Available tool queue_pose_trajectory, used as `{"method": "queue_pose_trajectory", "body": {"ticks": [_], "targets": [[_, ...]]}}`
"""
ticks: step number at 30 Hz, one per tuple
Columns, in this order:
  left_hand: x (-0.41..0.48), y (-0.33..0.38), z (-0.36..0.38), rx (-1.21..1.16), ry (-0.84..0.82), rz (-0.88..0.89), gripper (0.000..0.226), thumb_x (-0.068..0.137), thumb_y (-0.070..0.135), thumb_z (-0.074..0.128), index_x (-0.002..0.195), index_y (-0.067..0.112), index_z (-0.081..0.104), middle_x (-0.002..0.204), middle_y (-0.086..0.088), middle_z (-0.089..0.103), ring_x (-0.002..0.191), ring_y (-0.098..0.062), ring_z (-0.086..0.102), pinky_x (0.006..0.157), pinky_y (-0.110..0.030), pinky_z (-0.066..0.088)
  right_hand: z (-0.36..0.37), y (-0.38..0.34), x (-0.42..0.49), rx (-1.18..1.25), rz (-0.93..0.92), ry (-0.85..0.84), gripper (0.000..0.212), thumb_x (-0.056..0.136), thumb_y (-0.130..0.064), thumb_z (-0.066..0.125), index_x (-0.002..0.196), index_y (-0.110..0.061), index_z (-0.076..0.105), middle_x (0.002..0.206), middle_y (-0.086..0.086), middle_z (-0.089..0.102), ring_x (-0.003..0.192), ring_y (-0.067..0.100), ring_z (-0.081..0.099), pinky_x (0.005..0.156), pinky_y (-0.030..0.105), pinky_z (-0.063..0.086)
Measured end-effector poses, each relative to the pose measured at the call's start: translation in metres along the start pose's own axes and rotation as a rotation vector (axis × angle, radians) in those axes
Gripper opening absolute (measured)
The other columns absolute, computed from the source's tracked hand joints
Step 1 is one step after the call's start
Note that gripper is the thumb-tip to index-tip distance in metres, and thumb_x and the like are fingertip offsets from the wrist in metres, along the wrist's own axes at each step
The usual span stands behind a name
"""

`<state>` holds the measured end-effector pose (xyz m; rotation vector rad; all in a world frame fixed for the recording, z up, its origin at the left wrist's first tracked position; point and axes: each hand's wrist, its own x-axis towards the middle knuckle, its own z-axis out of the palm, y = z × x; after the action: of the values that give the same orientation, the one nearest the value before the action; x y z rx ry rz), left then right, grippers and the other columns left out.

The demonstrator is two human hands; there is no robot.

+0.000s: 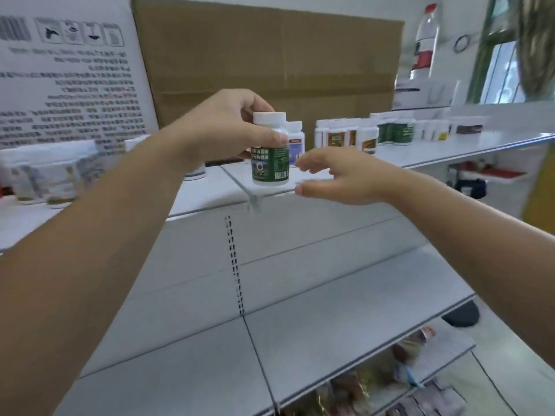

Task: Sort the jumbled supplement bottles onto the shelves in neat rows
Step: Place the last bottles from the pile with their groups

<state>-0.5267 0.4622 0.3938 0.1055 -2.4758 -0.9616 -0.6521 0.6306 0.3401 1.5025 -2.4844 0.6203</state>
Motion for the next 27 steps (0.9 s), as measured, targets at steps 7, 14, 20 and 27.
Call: {"method": "queue_pose_trajectory", "body": {"ticks": [7,14,20,27], "targets": [[0.073,0.065,0.117,-0.023,0.012,0.001,0.037,0.078,0.03,0.081,0.109,0.019,0.064,0.103,-0.004,0.072,0.098,-0.019,0.07,0.085,-0.035,0.058,-0.053,0.136,-0.04,-0.054,0.059,-0.026,0.057,0.09,-0.047,0.059,0.139,-0.02,0.048,0.137,-0.002,0.055,0.122,0.013,0.052,0.101,0.028,0.041],[0.151,0.114,0.207,0.13,0.004,-0.002,0.042,0.075,0.044,0.08,0.106,0.022,0.063,0.098,0.001,0.068,0.084,-0.014,0.063,0.066,-0.037,0.054,-0.099,0.261,-0.048,-0.073,0.11,-0.029,0.056,0.091,-0.05,0.056,0.139,-0.022,0.048,0.138,-0.004,0.054,0.123,0.012,0.051,0.098,0.025,0.039],[0.227,0.138,0.248,0.326,-0.091,-0.029,0.037,0.079,0.042,0.078,0.106,0.02,0.064,0.097,0.004,0.067,0.087,-0.012,0.064,0.074,-0.03,0.054,-0.113,0.345,-0.024,-0.057,0.138,-0.01,0.053,0.092,-0.051,0.055,0.138,-0.024,0.049,0.138,-0.005,0.053,0.124,0.012,0.05,0.1,0.028,0.04],[0.304,0.124,0.28,0.355,-0.12,-0.141,0.031,0.083,0.028,0.077,0.107,0.013,0.064,0.1,-0.001,0.069,0.087,-0.016,0.07,0.075,-0.029,0.06,-0.116,0.401,0.037,-0.038,0.074,-0.04,0.05,0.092,-0.048,0.054,0.137,-0.028,0.049,0.14,-0.009,0.051,0.123,0.011,0.05,0.104,0.032,0.04]]}}
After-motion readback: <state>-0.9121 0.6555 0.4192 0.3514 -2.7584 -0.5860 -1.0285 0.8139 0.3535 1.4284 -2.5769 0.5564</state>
